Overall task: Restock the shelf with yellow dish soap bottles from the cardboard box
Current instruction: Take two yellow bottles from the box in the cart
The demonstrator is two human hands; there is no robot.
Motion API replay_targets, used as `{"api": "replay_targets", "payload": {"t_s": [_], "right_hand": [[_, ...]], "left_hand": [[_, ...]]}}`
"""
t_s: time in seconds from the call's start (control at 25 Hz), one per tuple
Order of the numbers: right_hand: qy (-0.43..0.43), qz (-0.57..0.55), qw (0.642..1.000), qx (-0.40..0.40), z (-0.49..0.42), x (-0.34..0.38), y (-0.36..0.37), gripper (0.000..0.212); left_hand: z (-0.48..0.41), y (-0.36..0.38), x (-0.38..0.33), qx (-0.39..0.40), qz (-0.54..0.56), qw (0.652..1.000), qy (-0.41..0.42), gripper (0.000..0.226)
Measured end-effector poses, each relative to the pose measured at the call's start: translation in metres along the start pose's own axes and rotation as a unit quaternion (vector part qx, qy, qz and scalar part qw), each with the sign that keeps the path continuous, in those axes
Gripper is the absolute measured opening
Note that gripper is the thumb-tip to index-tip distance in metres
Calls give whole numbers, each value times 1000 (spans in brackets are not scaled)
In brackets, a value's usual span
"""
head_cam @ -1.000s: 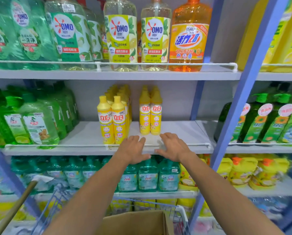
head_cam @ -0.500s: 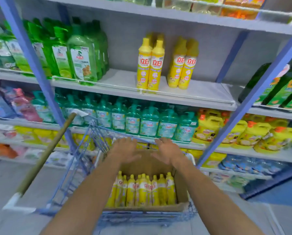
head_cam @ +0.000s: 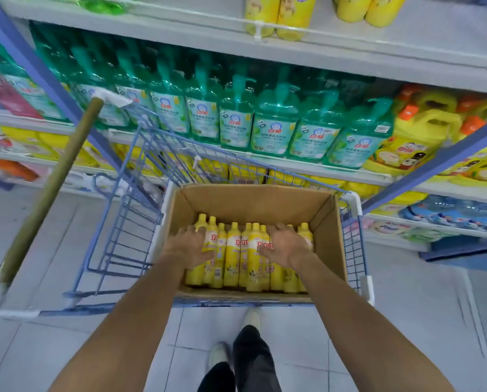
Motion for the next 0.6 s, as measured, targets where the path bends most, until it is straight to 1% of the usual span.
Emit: {"api": "replay_targets", "payload": {"t_s": [0.08, 0.16, 0.28, 0.4, 0.52, 0.6], "right_hand": [[3, 2, 1000, 21, -28, -3, 17, 73], [9, -1, 1000, 24, -56, -6, 32, 70], [16, -5, 999, 38, -101, -8, 63, 71], [35, -12, 998, 57, -140, -7, 99, 70], [61, -43, 995, 69, -171, 0, 129, 64], [89, -74, 992, 51, -183, 4, 141, 64]], "left_hand": [[-30, 8, 9, 11, 3, 1000, -12, 77], [-66, 13, 18, 8, 13, 1000, -13, 76], [-121, 31, 29, -4, 53, 998, -17, 75], [-168, 60, 38, 0, 114, 992, -52, 72], [-195, 75, 40, -26, 129, 988, -74, 60], [-202, 72, 40, -42, 149, 983, -100, 57]]}}
Point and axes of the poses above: each hand's wrist, its own z-axis away from the middle knuckle, its own y-axis out of the palm, x = y × z, the point moved 1 cm from there along -z, towards the middle knuckle, and after that the axes turned 9 degrees about z, right-handed, at the moved point
